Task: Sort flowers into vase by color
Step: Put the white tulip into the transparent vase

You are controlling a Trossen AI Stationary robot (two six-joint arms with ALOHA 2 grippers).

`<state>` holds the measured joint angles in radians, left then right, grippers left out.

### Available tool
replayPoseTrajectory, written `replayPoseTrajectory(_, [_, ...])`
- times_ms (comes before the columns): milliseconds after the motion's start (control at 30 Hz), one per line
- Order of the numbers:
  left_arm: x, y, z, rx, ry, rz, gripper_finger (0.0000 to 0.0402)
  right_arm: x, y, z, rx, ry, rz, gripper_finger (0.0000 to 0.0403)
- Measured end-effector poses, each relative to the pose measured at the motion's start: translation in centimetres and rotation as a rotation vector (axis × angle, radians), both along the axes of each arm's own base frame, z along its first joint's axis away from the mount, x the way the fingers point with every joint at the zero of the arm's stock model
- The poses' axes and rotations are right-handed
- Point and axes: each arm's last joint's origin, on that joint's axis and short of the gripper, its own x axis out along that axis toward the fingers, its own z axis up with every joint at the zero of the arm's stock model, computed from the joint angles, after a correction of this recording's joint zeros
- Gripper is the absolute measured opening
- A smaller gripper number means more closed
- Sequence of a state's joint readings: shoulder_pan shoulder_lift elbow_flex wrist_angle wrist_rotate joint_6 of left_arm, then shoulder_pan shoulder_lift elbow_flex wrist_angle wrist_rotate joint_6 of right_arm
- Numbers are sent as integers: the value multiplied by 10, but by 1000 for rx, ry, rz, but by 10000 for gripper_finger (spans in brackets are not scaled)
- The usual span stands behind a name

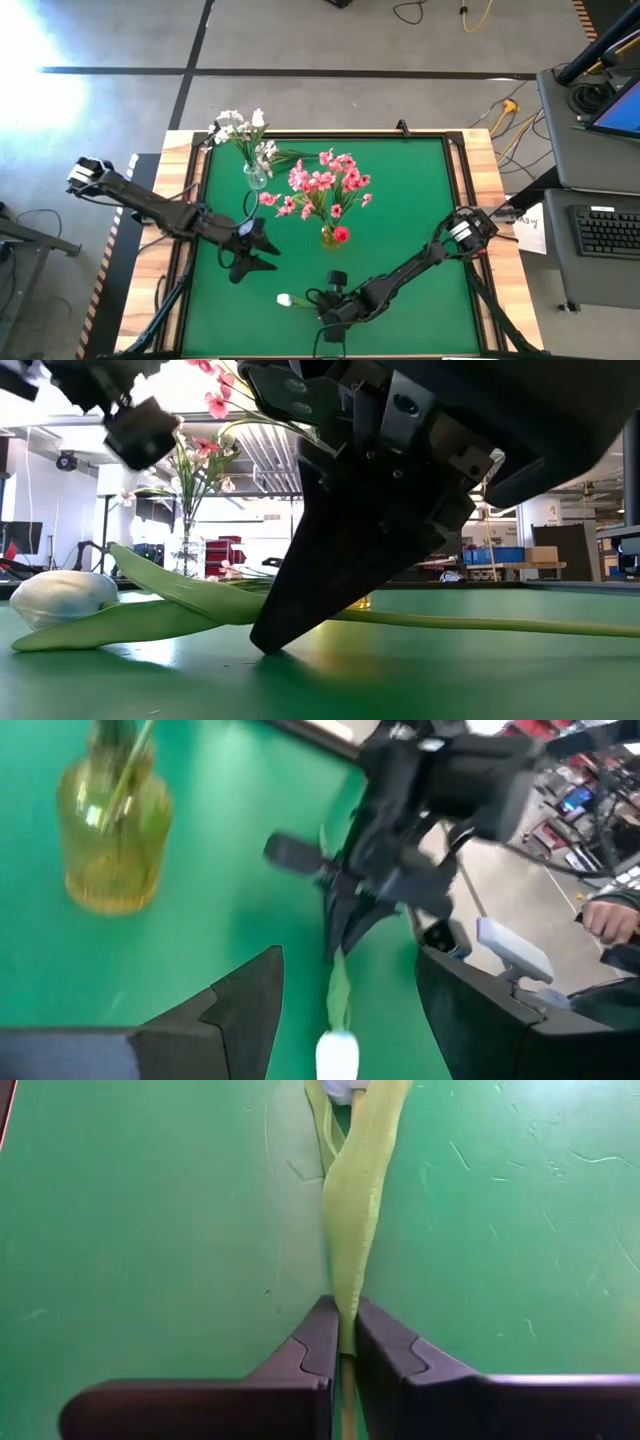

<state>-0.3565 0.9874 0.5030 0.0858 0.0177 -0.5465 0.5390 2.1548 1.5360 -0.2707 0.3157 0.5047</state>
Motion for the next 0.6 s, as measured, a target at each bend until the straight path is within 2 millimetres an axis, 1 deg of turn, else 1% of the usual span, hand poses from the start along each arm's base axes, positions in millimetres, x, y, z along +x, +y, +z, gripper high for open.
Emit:
replayPoseTrajectory(133, [4,-1,14,51,-64,-19,215,-3,3,3,0,4,6,15])
replayPoseTrajectory(267, [5,-2,20,65,-88,-27,215,-12,8,13,-34,9,15,14])
replayPoseTrajectory(367, [4,-1,20,78,-94,-32,215,-20,12,27,-75,-12,8,13])
replayPoseTrajectory(467, [3,-3,17,97,-90,-47,215,-27,19,44,-102,-74,19,13])
replayPoseTrajectory(600, [0,-10,15,137,-115,-98,215,-36,31,73,-158,-199,66,13])
